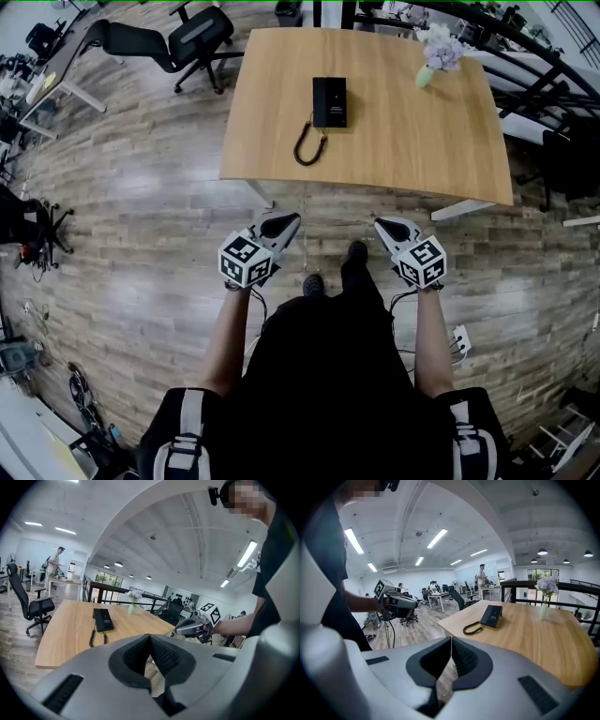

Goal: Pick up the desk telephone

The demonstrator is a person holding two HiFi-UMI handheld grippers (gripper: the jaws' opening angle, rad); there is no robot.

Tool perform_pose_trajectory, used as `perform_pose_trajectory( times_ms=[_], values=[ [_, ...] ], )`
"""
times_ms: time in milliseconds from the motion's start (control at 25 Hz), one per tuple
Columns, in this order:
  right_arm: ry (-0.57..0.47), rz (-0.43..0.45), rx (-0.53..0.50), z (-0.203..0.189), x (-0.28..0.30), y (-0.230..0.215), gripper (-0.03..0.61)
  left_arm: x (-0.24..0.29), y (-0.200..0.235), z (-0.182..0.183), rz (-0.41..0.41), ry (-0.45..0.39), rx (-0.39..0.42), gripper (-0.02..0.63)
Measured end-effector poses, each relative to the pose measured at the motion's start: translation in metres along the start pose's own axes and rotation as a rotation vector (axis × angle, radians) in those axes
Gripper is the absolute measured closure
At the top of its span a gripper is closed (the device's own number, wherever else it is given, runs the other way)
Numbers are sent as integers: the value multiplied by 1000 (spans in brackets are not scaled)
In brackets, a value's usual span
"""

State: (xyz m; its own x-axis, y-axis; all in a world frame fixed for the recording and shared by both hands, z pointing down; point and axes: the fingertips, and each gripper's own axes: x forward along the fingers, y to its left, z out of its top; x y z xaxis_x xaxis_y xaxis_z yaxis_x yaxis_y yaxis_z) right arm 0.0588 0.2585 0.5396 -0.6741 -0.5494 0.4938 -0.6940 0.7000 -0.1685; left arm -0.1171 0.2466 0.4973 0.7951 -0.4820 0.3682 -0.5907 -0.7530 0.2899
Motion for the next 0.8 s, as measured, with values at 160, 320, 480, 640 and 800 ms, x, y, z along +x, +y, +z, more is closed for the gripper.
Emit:
perform_pose_trajectory(
  times_ms=[160,320,480,640,800],
  values=[
    [9,30,-15,8,14,-17,554,12,12,2,31,8,-25,592],
    [18,65,-20,15,23,-40,554,29,20,12,67,7,-43,592],
    [24,96,-32,24,28,-66,554,49,25,25,95,2,-55,592],
    [30,120,-47,34,31,-92,554,66,27,43,119,-6,-51,592],
    [31,136,-64,42,33,-115,554,80,30,47,149,-4,-37,592]
  ],
)
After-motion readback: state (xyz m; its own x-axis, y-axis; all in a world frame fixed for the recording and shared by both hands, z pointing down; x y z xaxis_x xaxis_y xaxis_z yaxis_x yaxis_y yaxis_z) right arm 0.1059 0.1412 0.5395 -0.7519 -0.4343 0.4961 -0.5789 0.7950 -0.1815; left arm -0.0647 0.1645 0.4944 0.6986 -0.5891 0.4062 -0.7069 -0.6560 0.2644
